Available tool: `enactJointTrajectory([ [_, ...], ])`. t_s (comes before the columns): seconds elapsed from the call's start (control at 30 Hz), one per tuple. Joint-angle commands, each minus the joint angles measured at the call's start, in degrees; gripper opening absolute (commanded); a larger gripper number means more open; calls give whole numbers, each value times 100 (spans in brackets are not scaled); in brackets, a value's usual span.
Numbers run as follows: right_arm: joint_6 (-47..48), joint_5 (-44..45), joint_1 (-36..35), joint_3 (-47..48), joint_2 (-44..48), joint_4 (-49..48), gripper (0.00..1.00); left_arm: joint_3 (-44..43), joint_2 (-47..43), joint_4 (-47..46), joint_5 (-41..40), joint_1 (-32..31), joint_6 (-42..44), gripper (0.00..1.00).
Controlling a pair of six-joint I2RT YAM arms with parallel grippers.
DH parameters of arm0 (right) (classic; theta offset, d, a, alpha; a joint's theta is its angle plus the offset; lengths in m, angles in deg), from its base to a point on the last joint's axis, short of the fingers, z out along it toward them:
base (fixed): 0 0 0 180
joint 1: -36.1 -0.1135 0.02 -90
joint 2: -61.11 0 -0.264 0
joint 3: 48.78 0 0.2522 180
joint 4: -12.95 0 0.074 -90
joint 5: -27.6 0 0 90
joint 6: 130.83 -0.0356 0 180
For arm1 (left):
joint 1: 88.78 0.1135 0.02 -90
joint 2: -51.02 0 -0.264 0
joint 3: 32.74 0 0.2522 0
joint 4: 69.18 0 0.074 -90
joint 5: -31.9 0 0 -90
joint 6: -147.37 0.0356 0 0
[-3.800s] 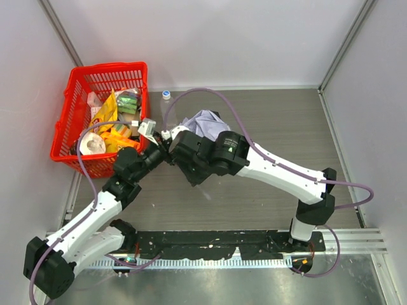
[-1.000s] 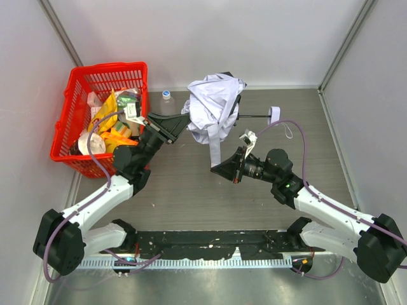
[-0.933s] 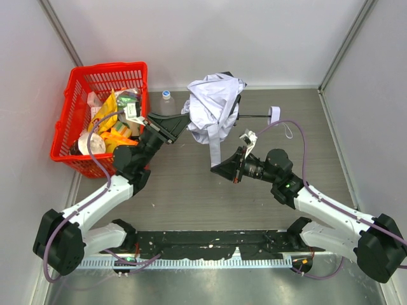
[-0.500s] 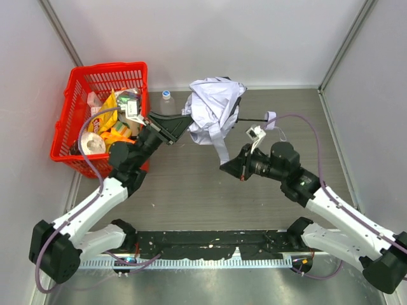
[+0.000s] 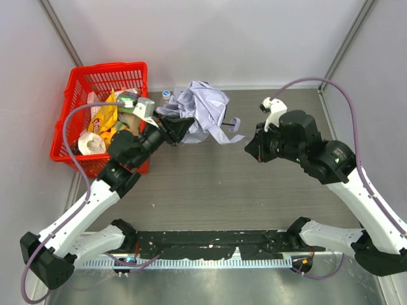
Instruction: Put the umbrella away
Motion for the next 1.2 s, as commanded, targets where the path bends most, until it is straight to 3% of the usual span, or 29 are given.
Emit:
enactJointTrajectory([
  [0.0,593,113,-577,1180,-637,523,1,-393,354,278,-745,-265,1113,0],
  [0.1,909,761,-1640,2024,-1295,944,1,-489,714,225,-1061,-345,1070,0],
  [0.2,1085,1404,-2109,2875,-1937,1367,1,-577,1004,216,-1203,-397,833,0],
  [0.43,1454,1081,-2206,3783,-2755,1429,1,-323,1470,-415,-712,-591,236,0],
  [0.53,2095,-155,-2259,3871,-3063,1429,1,-200,1646,-697,-553,-599,-309,0],
  [0.73,2615,-300,-2470,4214,-3793,1798,1,-15,2138,-1690,-35,-617,-1732,0],
  [0.9,2519,840,-2470,4197,-3803,1755,1,-6,2367,-2112,379,-687,-2261,0],
  [1.03,2133,1124,-2418,3890,-3321,1386,1,152,2183,-2078,458,-679,-2007,0],
  [1.1,1904,879,-2234,3505,-2918,886,1,327,2095,-2331,651,-687,-1936,0],
  [1.17,1624,-207,-1620,3039,-2435,350,1,625,1999,-2770,800,-679,-1866,0],
])
